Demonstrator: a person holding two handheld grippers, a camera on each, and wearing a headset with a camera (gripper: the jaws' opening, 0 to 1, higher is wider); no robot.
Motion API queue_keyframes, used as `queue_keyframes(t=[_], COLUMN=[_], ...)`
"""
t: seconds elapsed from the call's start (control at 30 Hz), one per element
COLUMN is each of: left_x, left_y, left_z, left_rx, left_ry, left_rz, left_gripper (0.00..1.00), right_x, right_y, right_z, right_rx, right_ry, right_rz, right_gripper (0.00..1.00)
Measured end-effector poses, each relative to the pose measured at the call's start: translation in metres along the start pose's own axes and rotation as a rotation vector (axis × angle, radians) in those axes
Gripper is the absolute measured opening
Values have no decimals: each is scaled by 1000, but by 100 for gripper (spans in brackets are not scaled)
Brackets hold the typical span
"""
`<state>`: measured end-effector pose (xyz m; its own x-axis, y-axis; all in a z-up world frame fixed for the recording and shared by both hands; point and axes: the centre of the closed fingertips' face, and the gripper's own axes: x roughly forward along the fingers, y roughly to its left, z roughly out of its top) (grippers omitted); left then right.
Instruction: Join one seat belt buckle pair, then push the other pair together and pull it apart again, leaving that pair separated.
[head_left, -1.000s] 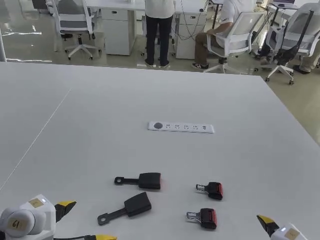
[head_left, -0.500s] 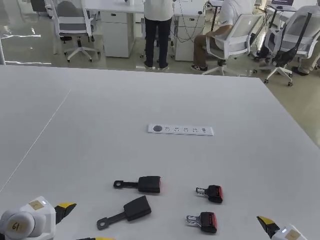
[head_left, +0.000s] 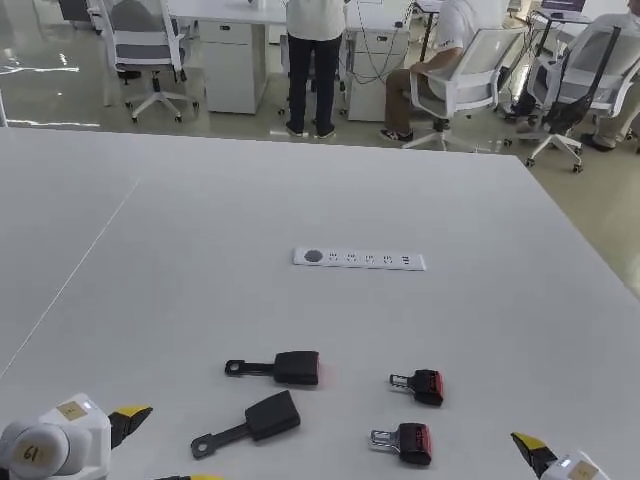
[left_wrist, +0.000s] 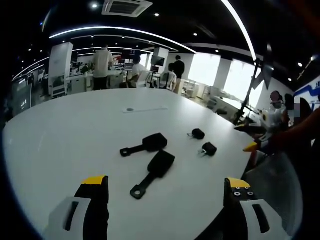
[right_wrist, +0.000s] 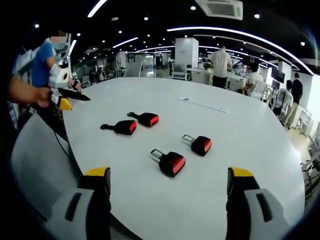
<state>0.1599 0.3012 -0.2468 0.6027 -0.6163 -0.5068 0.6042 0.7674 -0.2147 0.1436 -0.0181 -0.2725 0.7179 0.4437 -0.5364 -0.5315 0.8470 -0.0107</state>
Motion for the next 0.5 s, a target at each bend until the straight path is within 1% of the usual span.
queue_keyframes(t=[0.2,0.5], left_x=[-1,-1], left_y=[0,0], left_z=[-3,-3], left_rx=[-7,-8], left_ry=[0,0], left_rz=[3,5], left_gripper=[98,98], right_x=[-1,0], right_y=[0,1], right_z=[-2,-1], right_rx=[5,3], right_ry=[4,2], right_rz=[0,8], right_gripper=[99,98])
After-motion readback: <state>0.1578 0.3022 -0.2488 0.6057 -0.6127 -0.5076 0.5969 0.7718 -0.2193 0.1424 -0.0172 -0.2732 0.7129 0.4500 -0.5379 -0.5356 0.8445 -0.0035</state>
